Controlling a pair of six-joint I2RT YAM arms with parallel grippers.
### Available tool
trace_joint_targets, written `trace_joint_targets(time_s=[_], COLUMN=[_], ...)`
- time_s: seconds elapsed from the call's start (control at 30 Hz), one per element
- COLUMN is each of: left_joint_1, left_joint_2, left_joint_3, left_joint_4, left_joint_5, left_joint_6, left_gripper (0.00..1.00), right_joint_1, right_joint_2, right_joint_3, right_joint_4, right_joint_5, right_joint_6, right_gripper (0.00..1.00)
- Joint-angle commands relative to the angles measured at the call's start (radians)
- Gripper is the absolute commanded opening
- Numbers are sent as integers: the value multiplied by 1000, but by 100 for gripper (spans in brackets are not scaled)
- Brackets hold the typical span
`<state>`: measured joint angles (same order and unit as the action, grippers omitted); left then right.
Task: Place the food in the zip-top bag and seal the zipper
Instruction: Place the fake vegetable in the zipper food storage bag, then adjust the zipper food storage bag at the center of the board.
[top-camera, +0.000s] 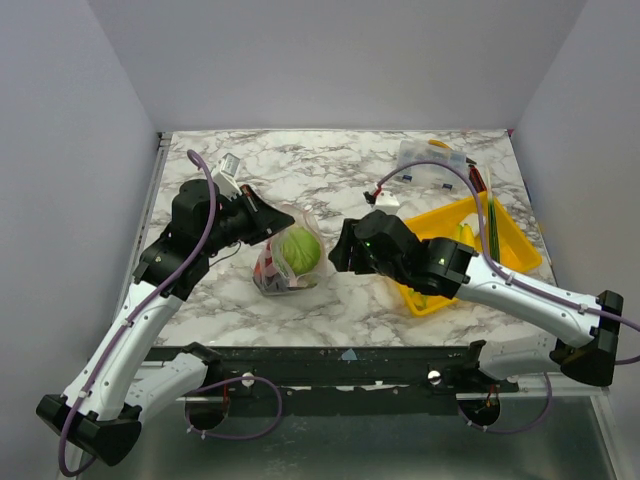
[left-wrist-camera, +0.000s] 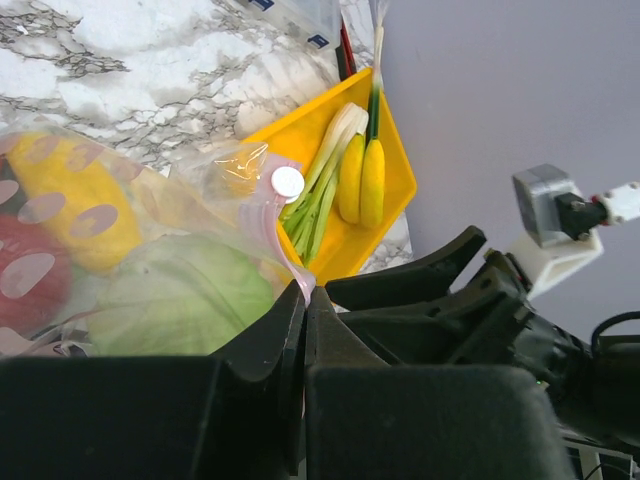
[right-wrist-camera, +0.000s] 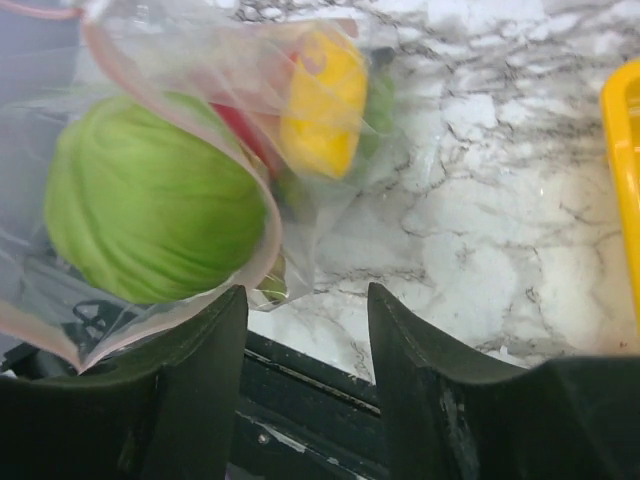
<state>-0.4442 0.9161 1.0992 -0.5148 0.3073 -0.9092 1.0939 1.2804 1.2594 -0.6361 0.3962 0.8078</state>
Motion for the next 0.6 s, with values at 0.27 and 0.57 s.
trace_joint_targets(time_s=[0.27,0.57], left_joint_1=[9,9], left_joint_2=[-34,-38], left_joint_3=[21,14], left_joint_4=[38,37], left_joint_5=[35,42], left_joint_6=[6,11], left_gripper=[0,0], right_joint_1=[-72,-84], right_joint_2=[2,64], right_joint_3=[-126,-126], right_joint_4=[226,294], right_joint_5=[-132,-179], right_joint_6=[77,64], right_gripper=[28,24])
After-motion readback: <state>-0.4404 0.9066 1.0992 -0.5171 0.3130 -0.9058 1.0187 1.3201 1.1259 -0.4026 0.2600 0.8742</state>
